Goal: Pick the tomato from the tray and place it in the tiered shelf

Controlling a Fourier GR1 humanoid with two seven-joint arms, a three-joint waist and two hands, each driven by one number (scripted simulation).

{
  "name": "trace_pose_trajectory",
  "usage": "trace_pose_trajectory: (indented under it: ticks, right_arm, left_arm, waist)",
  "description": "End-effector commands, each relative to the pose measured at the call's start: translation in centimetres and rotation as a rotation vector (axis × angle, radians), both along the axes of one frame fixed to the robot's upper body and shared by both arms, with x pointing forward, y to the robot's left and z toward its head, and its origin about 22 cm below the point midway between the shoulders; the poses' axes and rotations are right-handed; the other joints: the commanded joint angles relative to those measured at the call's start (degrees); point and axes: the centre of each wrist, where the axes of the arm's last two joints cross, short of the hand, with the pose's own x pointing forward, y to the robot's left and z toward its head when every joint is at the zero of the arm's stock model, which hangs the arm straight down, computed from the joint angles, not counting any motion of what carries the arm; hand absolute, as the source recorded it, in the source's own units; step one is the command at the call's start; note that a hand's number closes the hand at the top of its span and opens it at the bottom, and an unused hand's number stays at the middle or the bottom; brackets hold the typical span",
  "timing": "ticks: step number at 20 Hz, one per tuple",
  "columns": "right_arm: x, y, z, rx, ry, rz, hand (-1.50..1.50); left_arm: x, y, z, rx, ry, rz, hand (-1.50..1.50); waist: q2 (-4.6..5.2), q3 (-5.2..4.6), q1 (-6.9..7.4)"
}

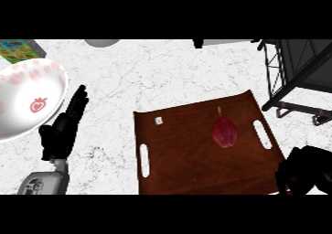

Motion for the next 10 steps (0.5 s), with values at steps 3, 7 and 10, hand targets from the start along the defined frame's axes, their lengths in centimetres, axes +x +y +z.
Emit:
trace_pose_trajectory:
  ticks: [3,7,10]
  right_arm:
    - [1.1,-8.6,6.7,0.145,-0.134,-0.055,1.5]
    - [0.8,-14.2,10.5,0.267,-0.204,-0.146,1.5]
    - [-0.2,-18.1,13.0,0.337,-0.223,-0.218,1.5]
  left_arm:
    - [-0.5,0.6,-0.4,0.004,0.007,0.014,0.0]
    - [0.0,-0.3,0.4,-0.004,-0.016,-0.011,0.0]
    - [0.0,-0.6,-0.1,-0.007,0.001,-0.031,0.0]
  waist:
    - [-0.08,-0.24,-0.31]
    - [0.2,-0.27,1.12]
    - [0.57,-0.32,1.98]
